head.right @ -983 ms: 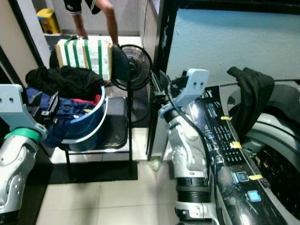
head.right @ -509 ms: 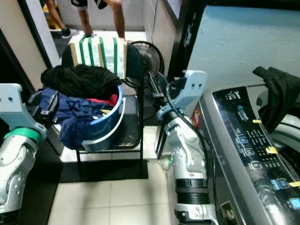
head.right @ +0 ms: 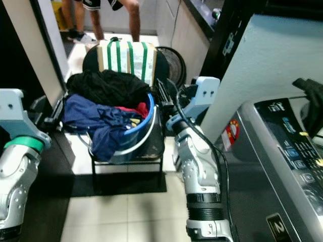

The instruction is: Clothes washing

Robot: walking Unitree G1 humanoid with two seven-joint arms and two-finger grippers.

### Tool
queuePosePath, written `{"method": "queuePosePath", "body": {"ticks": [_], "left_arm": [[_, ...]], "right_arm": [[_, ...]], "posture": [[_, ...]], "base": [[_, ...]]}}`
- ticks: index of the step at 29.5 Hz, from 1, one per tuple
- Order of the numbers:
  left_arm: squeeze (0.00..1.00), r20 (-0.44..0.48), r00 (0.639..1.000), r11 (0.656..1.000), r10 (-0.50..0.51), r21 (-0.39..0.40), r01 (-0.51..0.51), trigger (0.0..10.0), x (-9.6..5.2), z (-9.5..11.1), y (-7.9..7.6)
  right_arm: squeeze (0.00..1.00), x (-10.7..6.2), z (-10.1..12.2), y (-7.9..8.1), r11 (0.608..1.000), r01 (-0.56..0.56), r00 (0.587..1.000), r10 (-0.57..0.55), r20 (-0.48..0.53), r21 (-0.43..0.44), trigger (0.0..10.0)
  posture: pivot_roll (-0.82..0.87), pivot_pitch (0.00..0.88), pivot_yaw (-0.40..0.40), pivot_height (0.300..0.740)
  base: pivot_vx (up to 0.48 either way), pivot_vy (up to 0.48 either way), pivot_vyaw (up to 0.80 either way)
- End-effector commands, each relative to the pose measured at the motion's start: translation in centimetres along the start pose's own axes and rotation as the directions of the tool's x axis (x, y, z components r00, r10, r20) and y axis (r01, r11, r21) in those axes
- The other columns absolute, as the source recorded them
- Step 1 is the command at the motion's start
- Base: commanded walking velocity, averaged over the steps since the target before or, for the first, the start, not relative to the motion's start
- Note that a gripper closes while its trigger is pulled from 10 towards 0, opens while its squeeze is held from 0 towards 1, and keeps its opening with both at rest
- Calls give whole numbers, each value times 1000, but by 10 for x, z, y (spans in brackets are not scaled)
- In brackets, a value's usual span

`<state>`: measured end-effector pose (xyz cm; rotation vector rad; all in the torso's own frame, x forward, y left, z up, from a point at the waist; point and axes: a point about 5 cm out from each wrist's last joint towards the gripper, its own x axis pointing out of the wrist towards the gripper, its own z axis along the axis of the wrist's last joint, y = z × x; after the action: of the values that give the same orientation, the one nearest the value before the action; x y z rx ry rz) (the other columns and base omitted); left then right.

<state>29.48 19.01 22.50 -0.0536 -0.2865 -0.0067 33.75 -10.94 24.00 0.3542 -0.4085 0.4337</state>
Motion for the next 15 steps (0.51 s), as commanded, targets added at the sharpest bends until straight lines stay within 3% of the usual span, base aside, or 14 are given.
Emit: {"method": "queuePosePath", "body": {"ticks": [1, 3, 6, 10, 15], "left_arm": [[0, -37, 999, 1000, -5, -12, 4, 10000, -5, -9, 1], [0, -56, 998, 1000, -10, -8, 10, 10000, -6, -14, 1], [0, -104, 995, 999, 4, 40, 0, 10000, -11, -27, 4], [0, -121, 992, 999, 26, 29, -23, 10000, -12, -31, 6], [0, -184, 964, 981, 191, 69, -181, 10000, -24, -58, 31]], "right_arm": [[0, -6, -6, -4, 1000, 26, 999, -26, -25, -8, 10000], [0, -7, -9, -6, 999, 35, 999, -36, -39, -21, 10000], [0, -18, -25, -18, 988, 86, 989, -100, -110, -130, 10000], [0, -24, -31, -24, 985, 113, 983, -129, -127, -130, 10000], [0, -54, -56, -47, 953, 250, 939, -282, -195, -171, 10000]], "posture": [[119, 0, 26, 740], [119, 0, 26, 740], [115, 0, 24, 740], [118, 0, 22, 740], [118, 0, 26, 740]], "base": [[0, 0, 0], [0, 0, 0], [0, 0, 0], [0, 0, 0], [0, 0, 0]]}}
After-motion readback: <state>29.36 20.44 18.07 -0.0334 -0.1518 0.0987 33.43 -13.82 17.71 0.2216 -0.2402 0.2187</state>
